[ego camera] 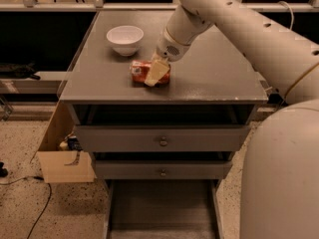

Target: Place coke can into bottom drawer

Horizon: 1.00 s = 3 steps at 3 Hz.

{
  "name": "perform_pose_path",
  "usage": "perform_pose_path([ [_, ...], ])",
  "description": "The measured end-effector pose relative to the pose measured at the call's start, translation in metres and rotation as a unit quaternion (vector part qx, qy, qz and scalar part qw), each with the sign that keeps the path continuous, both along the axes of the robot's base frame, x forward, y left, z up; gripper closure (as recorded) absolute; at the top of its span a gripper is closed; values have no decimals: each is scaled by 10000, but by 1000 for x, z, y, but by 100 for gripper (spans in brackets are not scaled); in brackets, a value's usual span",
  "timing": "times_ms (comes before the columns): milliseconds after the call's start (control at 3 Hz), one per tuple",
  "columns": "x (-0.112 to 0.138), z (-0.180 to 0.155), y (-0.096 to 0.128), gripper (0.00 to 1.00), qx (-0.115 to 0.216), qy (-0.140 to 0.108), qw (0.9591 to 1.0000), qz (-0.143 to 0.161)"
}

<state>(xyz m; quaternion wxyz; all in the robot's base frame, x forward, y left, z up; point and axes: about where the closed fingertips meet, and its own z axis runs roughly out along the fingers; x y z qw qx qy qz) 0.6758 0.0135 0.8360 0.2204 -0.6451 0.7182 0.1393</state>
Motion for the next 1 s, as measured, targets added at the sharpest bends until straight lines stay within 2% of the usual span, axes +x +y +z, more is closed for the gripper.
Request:
perform_pose_path([
  [333, -15, 3, -45, 100, -11, 8, 9998, -197],
  [667, -66, 20, -118, 100, 177, -53, 9981, -580],
  [1000, -101, 39, -152, 100, 272, -127, 9972, -685],
])
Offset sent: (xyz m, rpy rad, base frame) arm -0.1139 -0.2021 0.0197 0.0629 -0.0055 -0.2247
